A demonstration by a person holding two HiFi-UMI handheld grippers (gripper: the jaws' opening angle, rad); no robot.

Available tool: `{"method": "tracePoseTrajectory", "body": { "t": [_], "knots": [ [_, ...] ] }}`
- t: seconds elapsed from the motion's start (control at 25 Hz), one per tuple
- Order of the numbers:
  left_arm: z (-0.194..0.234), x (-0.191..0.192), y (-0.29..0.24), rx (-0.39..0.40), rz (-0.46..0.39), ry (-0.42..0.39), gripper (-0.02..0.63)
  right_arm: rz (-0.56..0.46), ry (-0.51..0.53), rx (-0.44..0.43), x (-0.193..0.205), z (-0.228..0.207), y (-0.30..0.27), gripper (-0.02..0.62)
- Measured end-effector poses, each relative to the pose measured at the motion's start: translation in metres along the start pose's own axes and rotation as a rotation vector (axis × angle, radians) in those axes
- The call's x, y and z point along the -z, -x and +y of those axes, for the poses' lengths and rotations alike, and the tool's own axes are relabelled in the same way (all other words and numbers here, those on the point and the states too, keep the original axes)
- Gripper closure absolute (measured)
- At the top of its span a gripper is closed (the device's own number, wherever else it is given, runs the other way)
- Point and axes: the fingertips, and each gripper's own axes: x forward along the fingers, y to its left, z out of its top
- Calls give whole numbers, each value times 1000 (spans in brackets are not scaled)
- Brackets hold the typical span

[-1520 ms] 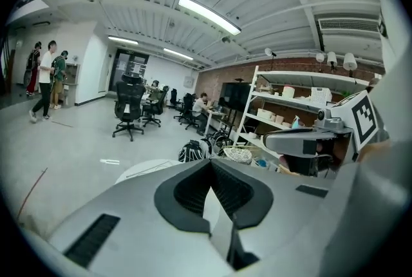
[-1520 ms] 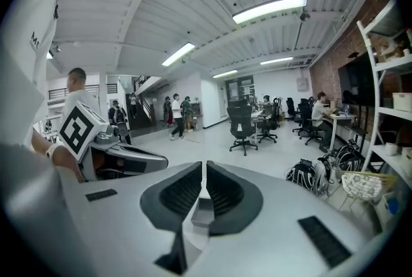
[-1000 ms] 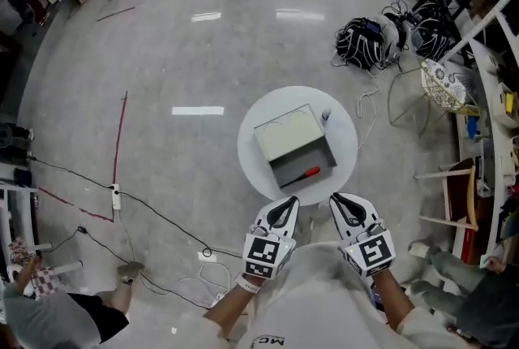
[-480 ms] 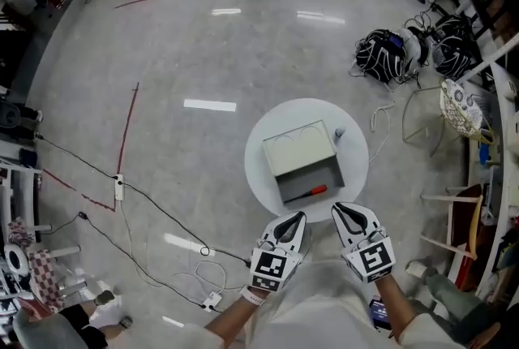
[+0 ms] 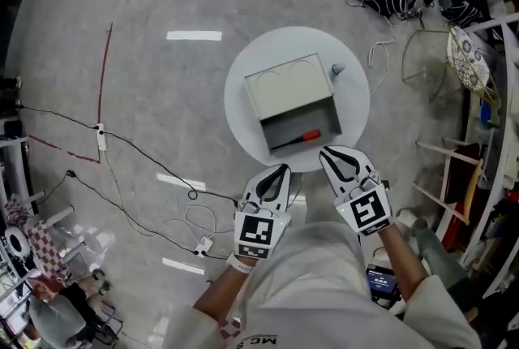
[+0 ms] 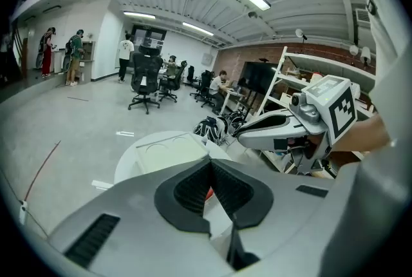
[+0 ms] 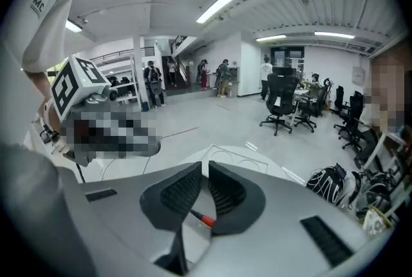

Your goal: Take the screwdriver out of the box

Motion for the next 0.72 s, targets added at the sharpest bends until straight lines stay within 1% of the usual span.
{"method": "tracePoseTrajectory", "body": {
  "t": [0.2, 0.36, 0.72],
  "knots": [
    [15, 18, -14, -18, 38, 12, 595, 73, 80, -52, 25, 2, -31, 515],
    [22, 26, -25, -30, 53, 26, 595, 146, 160, -113, 46, 0, -51, 515],
    [35, 51, -34, -38, 73, 47, 595, 395, 410, -347, 91, 11, -99, 512]
  ]
}}
